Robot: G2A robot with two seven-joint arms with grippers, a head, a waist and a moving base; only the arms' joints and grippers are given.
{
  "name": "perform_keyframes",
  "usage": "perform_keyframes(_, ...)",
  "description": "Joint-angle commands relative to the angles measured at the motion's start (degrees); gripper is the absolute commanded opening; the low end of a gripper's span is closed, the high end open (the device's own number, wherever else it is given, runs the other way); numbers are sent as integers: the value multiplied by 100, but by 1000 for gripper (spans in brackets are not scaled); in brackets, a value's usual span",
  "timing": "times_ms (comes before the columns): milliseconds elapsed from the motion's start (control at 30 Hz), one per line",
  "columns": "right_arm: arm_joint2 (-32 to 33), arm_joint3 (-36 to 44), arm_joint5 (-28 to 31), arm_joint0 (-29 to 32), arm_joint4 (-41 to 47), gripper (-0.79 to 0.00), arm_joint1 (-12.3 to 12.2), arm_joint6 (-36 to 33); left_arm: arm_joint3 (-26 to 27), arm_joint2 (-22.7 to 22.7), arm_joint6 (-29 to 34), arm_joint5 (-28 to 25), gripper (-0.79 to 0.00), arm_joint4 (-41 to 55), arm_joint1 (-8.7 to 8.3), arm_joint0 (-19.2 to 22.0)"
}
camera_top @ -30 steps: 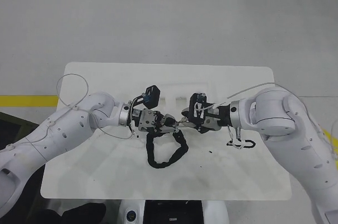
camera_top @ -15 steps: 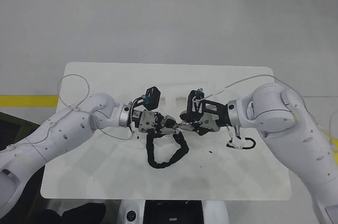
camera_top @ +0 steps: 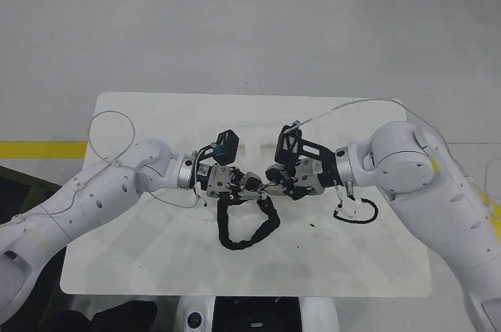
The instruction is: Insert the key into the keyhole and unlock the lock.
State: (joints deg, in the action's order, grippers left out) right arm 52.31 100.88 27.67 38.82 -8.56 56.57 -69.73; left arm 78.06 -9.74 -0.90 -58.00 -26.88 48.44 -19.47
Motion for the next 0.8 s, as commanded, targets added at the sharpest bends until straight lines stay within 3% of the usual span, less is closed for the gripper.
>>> perform_keyframes(0,-15,-60,-288,-13,138,-785,8,-11,-13,0,-40,-1,-785,-38,4,0)
perform_keyframes(300,-54,-95,-1321,-37,553,-785,33,-108,-64,0,-262,-1,-785,-223,-25,-15)
perform_keyframes(333,-53,-76,-1370,-40,563,-511,34,-112,-65,0,-284,-1,-785,-242,-28,-19)
perform_keyframes(400,-51,-9,-1439,-37,565,-37,35,-100,-64,0,-334,-1,-785,-278,-36,-24)
perform_keyframes(433,-43,13,-1442,-35,561,0,35,-81,-67,0,-349,-1,-785,-291,-38,-23)
perform_keyframes(767,370,361,-449,392,-807,0,-107,712,-67,0,-554,-1,-785,-458,-56,-43)
